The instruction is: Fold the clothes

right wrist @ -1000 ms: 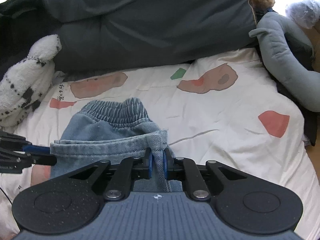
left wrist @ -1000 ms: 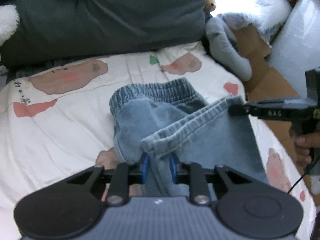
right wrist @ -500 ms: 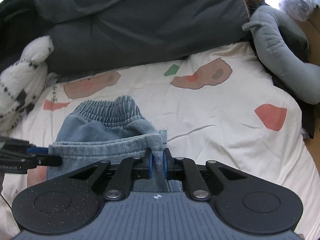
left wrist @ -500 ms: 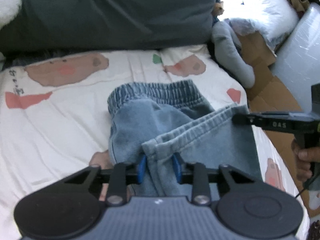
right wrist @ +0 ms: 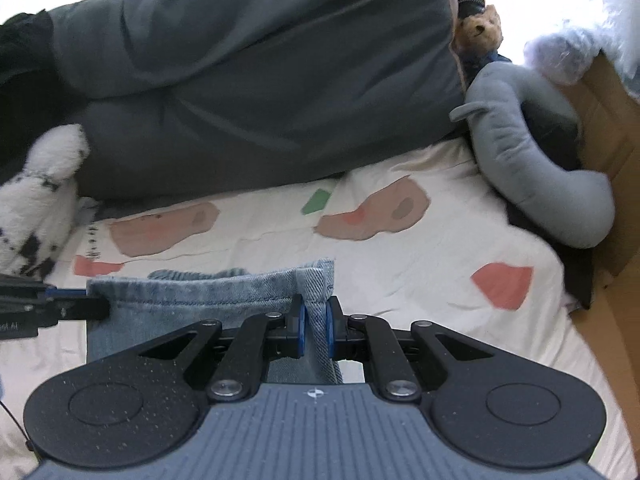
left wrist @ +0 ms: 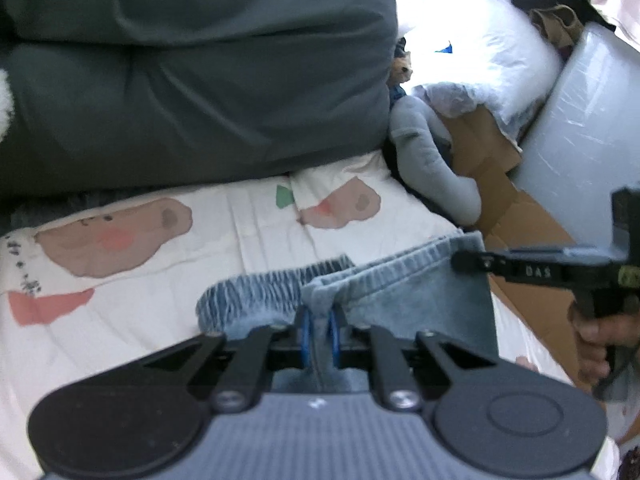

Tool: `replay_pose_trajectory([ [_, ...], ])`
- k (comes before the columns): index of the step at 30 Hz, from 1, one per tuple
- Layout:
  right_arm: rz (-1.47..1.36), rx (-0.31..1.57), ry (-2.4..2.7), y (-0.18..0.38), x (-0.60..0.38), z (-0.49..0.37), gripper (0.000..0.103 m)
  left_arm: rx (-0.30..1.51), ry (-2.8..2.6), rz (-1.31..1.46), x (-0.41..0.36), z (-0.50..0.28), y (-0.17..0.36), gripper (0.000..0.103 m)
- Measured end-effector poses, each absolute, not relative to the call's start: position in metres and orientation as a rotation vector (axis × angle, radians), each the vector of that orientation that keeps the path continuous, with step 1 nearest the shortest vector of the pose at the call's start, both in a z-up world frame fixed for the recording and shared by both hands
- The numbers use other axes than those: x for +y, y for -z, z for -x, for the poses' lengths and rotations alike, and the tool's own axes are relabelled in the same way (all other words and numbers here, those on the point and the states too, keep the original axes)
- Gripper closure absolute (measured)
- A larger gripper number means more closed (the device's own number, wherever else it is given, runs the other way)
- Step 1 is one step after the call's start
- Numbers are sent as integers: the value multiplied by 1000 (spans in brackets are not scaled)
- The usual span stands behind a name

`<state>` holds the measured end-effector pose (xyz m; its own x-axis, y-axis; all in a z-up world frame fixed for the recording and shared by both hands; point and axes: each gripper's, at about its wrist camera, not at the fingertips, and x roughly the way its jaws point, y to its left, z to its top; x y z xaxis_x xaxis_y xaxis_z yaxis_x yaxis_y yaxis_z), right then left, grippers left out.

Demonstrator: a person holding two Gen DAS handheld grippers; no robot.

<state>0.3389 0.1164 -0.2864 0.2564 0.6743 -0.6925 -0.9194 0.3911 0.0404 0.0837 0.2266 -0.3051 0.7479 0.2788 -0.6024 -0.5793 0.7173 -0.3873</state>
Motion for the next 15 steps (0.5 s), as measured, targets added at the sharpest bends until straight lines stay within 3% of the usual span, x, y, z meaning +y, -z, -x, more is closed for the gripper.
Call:
replay_pose_trajectory([
  [15,444,748,-1011,310,153,-351,93,604,-557,626,257,-109,337,92],
])
